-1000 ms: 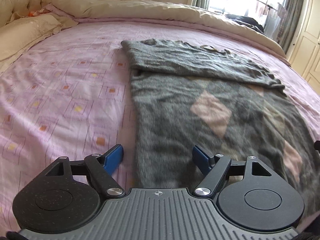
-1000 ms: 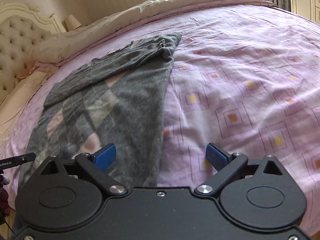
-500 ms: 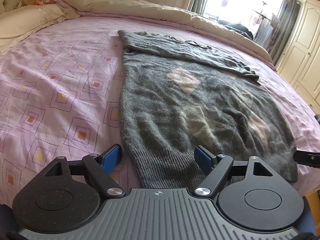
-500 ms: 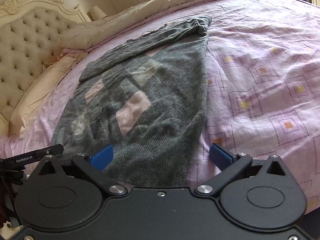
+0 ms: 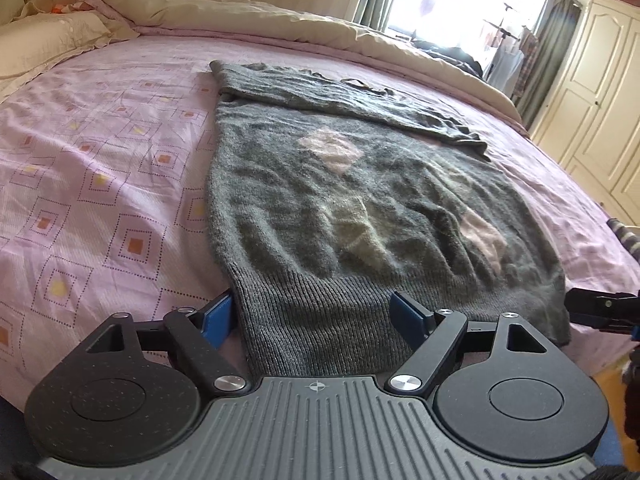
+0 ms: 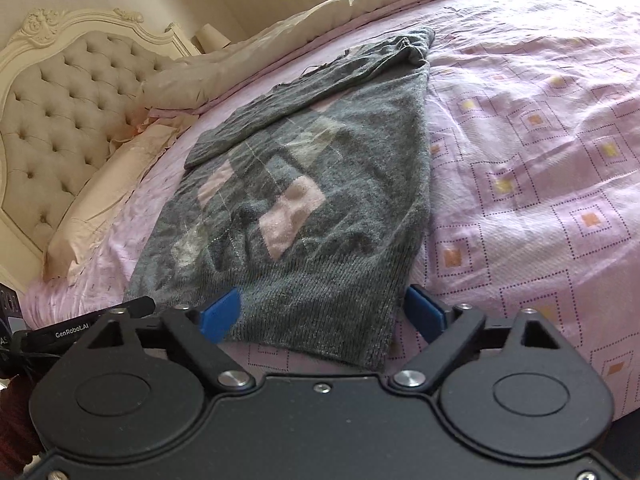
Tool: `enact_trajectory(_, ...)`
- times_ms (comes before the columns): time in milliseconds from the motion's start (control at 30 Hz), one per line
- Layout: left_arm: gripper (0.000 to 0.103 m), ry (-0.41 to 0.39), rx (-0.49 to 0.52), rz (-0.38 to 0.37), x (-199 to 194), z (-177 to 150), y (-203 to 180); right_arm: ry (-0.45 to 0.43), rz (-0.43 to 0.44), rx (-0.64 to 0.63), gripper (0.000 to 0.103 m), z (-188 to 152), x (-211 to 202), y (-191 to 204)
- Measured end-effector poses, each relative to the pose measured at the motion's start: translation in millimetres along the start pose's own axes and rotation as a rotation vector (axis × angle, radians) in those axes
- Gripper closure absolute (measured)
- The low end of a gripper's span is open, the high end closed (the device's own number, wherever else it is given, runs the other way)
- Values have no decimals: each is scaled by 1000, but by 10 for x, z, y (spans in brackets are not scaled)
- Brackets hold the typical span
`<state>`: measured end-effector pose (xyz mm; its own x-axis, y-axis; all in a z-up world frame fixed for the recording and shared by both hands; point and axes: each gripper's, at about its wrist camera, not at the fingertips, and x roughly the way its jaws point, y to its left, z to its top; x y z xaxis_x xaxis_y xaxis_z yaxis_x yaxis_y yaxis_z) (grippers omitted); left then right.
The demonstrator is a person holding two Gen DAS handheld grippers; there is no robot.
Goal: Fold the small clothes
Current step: 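Grasp the hem edge with both tools and lift it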
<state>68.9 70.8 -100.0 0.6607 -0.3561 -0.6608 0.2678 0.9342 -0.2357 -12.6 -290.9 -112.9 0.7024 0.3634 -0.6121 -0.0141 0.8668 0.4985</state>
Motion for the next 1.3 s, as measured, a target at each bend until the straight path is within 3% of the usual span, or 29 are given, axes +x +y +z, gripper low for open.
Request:
enact_trajectory(33, 36, -7, 3, 10, -8, -9, 3, -3, -10, 3, 42, 1, 2, -12)
enact_trajectory(67, 45, -12, 4, 17, -15, -15, 10, -3, -23, 14, 48, 4, 14, -33)
enact_trajectory(100, 51, -16, 2, 24, -23, -13, 21, -7, -40, 26, 62, 7, 14, -57)
enact_trajectory(133, 60, -18, -5, 30, -27, -6, 43, -7, -50, 39, 82, 11, 16, -85)
enact_trajectory(167, 68, -19, -15, 31, -28, 0, 66, -2, -40, 56, 90, 12, 16, -118)
enact_trajectory(200, 73, -20, -28, 30, -29, 12, 98, -2, -27, 71, 89, 13, 12, -135)
enact_trajectory(233, 89, -20, -43, 27, -30, 22, 131, -3, -16, 77, 89, 16, -3, -142)
enact_trajectory(267, 99, -16, -65, 18, -30, 33, 168, -7, -4, 77, 90, 25, -25, -133)
enact_trajectory(367, 99, -23, -135, -12, -73, 66, 248, -44, 56, 107, 90, 106, -131, -116)
enact_trajectory(533, 99, -103, -145, -47, -291, 274, 194, -141, 125, 136, 90, 415, -296, -66)
enact_trajectory(833, 99, -310, -86, -104, -433, 1115, 90, -299, 211, 156, 91, 1352, -199, -87)
enact_trajectory(1100, 99, -419, -32, -96, 46, 1973, 82, -365, 155, 124, 91, 2313, 413, -132)
enact_trajectory(1300, 99, -386, -58, -74, 748, 2493, 138, -328, 79, 156, 91, 2860, 1200, -322)
